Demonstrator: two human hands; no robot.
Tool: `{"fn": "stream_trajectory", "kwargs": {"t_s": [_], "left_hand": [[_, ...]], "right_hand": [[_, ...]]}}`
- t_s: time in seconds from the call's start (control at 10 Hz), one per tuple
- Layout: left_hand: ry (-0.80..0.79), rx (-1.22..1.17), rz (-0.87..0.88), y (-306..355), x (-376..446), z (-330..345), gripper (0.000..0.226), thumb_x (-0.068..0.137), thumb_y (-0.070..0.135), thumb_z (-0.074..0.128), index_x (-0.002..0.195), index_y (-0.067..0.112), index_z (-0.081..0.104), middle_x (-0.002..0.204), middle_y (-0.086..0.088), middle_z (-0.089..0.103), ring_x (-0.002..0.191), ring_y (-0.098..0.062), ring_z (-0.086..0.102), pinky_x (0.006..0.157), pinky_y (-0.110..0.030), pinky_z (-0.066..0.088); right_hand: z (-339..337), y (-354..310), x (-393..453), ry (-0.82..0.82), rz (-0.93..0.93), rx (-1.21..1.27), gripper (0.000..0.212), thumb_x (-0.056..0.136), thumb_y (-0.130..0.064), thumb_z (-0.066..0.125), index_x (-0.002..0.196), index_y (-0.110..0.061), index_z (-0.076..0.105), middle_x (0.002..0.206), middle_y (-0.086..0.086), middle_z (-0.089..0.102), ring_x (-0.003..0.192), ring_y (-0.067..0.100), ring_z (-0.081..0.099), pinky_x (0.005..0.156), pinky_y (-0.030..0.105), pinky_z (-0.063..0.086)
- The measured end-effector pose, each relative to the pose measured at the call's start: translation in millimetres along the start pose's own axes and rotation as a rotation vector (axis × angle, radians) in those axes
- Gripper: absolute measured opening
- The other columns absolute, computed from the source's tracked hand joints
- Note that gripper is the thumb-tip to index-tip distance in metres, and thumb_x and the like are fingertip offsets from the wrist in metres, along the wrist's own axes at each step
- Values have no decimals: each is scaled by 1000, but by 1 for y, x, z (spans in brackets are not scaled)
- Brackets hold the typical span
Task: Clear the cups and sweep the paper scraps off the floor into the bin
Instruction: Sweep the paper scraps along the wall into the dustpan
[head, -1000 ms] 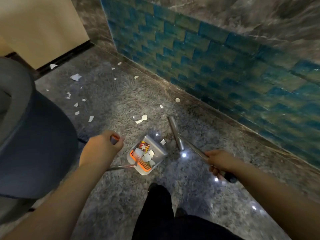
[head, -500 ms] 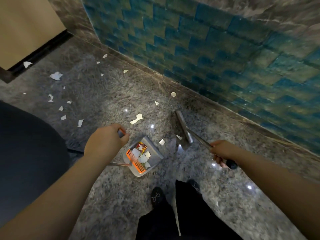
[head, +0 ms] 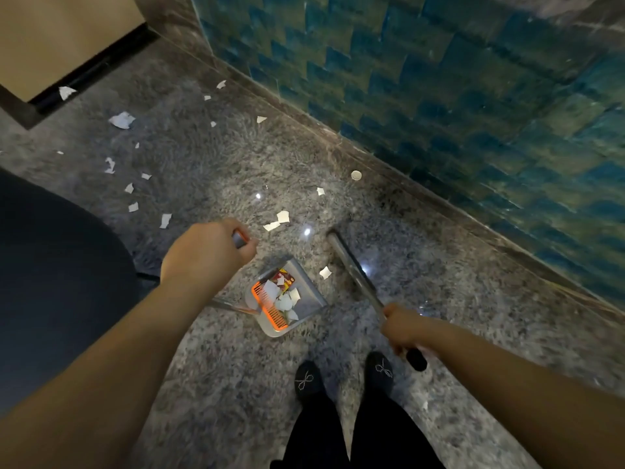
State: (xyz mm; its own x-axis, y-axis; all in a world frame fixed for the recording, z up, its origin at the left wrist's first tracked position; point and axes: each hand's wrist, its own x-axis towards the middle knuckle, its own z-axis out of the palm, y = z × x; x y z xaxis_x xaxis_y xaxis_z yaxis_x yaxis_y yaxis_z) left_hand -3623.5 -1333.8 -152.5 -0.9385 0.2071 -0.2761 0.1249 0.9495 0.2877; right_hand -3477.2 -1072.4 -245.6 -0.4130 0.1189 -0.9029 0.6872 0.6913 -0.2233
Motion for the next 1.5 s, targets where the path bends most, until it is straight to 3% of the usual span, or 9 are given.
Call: {"fn": "stream_trajectory", "kwargs": {"t_s": [0.1, 0.3, 0.4, 0.7, 0.9, 1.0, 1.2, 1.4, 1.5], "left_hand": [[4, 4, -2, 2, 0, 2, 19, 89, 44, 63, 80, 29, 55, 71, 3, 54, 73, -24, 56, 61, -31, 43], [24, 7, 1, 2, 0, 3, 19, 88, 46, 62, 83, 28, 59, 76, 0, 60, 76, -26, 60, 63, -33, 48], [43, -6, 5, -3, -4, 1, 20, 88, 46, 63, 88, 27, 62, 74, 1, 57, 74, -24, 59, 63, -32, 47], [74, -93, -135, -30, -13, -4, 17, 89, 40, 64, 87, 23, 65, 73, -1, 61, 71, -23, 55, 58, -30, 39], [98, -172, -248, -42, -5, -14, 18, 89, 39, 63, 82, 23, 65, 77, -3, 65, 74, -25, 58, 63, -33, 45], [117, -170, -319, -45, 9, -21, 17, 88, 40, 63, 78, 26, 61, 74, 1, 60, 72, -23, 54, 64, -31, 42], [139, -201, -468, -42, 53, -37, 18, 87, 42, 61, 78, 26, 61, 73, -1, 67, 72, -22, 62, 67, -34, 53], [94, -168, -548, -31, 104, -50, 20, 89, 44, 60, 82, 26, 62, 77, -2, 64, 73, -22, 59, 66, -35, 52], [88, -146, -577, -33, 123, -57, 19, 88, 47, 61, 82, 30, 62, 78, 1, 63, 73, -20, 58, 64, -35, 50]], "right_hand": [[15, -7, -7, 4, -55, 9, 40, 92, -7, 45, 132, -1, 42, 71, -4, 40, 58, 7, 41, 55, 17, 39], [16, -24, -12, -151, -84, 204, 30, 93, -4, 44, 121, -9, 50, 75, 12, 56, 56, 21, 55, 57, 35, 51], [8, -33, -25, -173, -88, 262, 30, 97, -5, 42, 125, -11, 49, 67, 9, 52, 51, 15, 51, 44, 24, 43], [-23, -42, -61, -103, -27, 507, 32, 98, -5, 40, 130, -9, 48, 60, 9, 46, 41, 12, 41, 40, 19, 33], [-62, -50, -47, 11, -61, 562, 33, 99, -7, 41, 131, -12, 45, 61, 10, 44, 35, 10, 40, 34, 18, 32], [-92, -65, -32, 56, -99, 515, 30, 99, -5, 40, 128, -1, 47, 62, 12, 45, 37, 13, 42, 35, 21, 35], [-175, -102, 16, 79, -132, 404, 39, 98, 1, 39, 137, 7, 37, 66, 14, 46, 50, 21, 42, 40, 26, 39], [-257, -137, 94, 58, -35, 287, 34, 96, 3, 37, 128, 4, 48, 63, 13, 45, 49, 20, 39, 38, 22, 32], [-287, -155, 130, 29, -12, 137, 17, 95, 1, 39, 94, 1, 56, 63, 15, 50, 50, 23, 44, 42, 25, 36]]}}
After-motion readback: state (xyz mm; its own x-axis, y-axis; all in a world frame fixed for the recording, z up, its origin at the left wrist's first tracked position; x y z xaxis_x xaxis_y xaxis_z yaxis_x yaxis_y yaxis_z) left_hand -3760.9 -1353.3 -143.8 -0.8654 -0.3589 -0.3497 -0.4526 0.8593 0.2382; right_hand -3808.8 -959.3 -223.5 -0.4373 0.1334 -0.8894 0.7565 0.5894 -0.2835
